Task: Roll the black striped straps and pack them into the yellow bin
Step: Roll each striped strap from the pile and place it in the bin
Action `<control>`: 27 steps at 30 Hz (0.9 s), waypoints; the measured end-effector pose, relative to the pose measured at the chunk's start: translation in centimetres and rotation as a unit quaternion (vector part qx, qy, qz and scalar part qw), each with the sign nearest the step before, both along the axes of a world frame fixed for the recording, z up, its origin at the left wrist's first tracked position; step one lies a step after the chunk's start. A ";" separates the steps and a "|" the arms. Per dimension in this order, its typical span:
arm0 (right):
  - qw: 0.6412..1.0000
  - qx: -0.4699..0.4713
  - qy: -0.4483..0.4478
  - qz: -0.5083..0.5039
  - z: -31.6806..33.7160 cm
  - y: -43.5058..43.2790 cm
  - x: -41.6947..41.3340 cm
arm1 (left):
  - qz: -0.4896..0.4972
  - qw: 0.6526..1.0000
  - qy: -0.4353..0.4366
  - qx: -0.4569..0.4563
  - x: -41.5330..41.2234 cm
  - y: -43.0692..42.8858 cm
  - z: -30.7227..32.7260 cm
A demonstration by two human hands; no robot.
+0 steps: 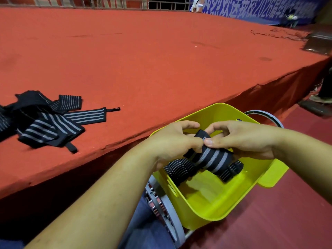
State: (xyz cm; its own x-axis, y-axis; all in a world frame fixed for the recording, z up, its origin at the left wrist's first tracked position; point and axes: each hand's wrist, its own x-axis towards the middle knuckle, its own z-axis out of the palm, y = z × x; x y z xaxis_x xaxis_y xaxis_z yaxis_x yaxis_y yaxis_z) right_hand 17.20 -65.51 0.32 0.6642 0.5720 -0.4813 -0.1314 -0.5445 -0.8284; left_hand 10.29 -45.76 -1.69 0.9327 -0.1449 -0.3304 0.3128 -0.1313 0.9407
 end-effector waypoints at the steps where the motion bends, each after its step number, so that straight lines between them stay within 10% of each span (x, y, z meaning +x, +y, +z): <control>1: 1.000 -0.006 0.003 -0.003 0.2 -0.1 0.0 | -0.007 1.000 -0.005 0.007 0.0 -0.2 0.1; 8: 0.996 -0.081 -0.008 -0.033 -0.4 -0.1 0.1 | -0.069 0.995 0.019 0.065 1.1 -0.8 -0.9; 13: 0.979 -0.181 -0.014 -0.089 -2.0 -0.3 0.8 | -0.027 0.934 -0.155 0.319 1.5 1.1 -0.3; 27: 0.914 -0.380 0.043 -0.137 -9.6 3.9 2.2 | -0.013 0.898 -0.293 0.328 0.3 6.8 -4.3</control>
